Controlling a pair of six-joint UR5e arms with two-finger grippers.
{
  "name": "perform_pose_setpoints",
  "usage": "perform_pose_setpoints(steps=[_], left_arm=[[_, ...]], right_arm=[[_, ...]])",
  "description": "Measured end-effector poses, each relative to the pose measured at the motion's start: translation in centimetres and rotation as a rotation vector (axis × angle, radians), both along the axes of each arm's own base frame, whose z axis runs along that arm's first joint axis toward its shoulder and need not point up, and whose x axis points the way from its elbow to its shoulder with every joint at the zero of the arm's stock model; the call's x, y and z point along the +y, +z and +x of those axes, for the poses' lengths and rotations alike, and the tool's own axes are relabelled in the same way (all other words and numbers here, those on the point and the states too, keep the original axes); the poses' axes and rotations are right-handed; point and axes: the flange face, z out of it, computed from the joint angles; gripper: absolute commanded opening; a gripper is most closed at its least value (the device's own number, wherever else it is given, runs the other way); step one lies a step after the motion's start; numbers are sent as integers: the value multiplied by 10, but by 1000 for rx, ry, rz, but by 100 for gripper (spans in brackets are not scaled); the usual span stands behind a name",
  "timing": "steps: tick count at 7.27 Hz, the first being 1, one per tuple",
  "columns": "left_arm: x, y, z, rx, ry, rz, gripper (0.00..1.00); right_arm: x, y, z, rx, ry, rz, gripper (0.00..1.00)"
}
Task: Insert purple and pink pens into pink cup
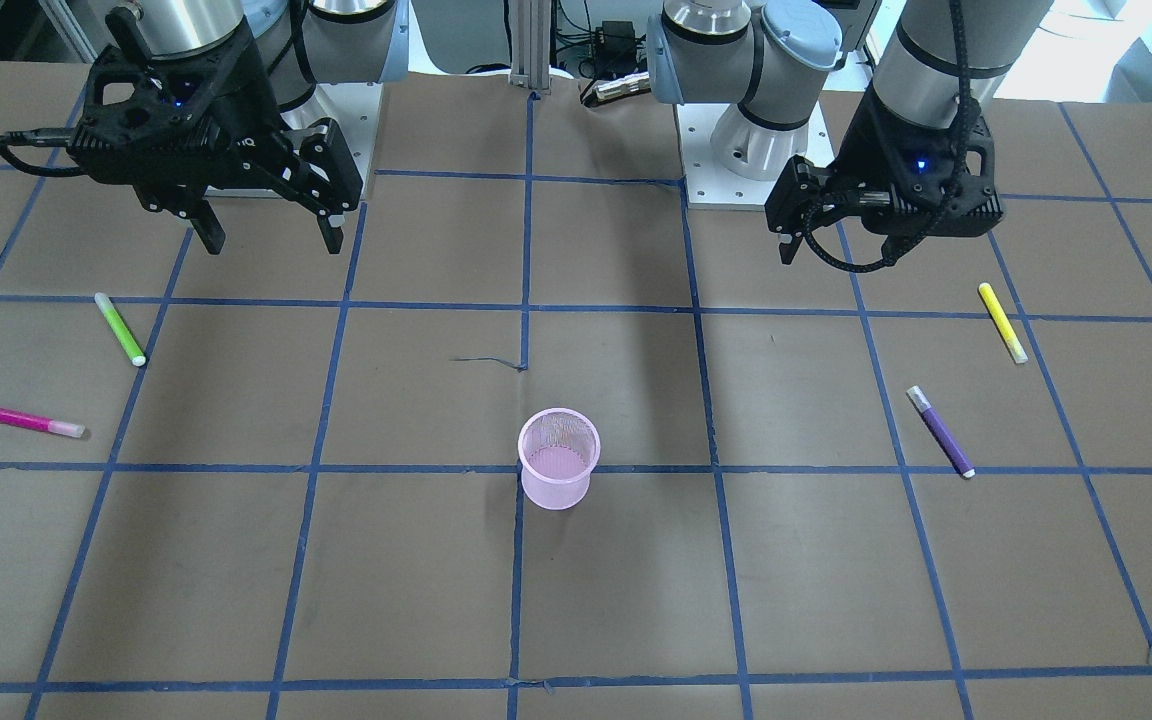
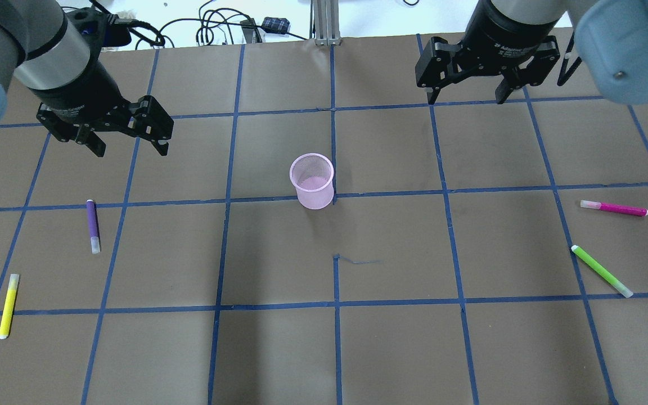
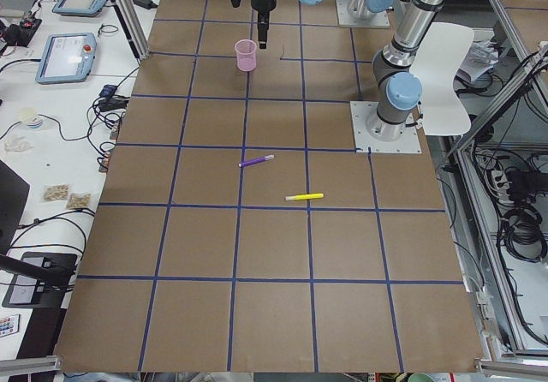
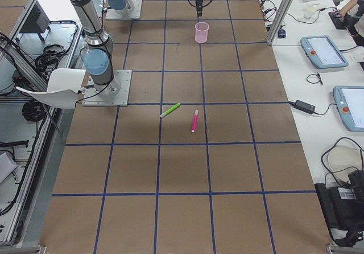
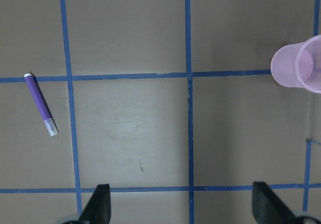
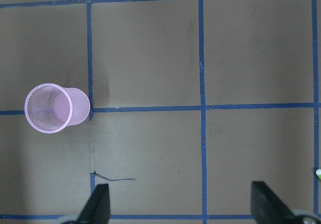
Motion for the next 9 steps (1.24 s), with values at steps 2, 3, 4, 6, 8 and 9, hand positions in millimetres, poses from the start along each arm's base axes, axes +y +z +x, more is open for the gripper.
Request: perform_pose_setpoints(steps=[2,3,4,6,8,9], left_arm=[[-1,0,1,6,2,-1,100],[-1,0,2,4,3,-1,100],[-2,0,2,3,3,-1,100],[-2,0,3,5,4,-5,100],[-3,1,4,3,7,-9,100],[-4,2,5,2,13,-12,100]], right_arm=[[0,0,0,0,0,0,100],[0,0,0,1,0,0,100],[0,0,0,0,0,0,100],[0,0,0,2,-1,0,100],[1,1,-7,16,-9,20,100],[0,0,-17,23,-4,34,100]])
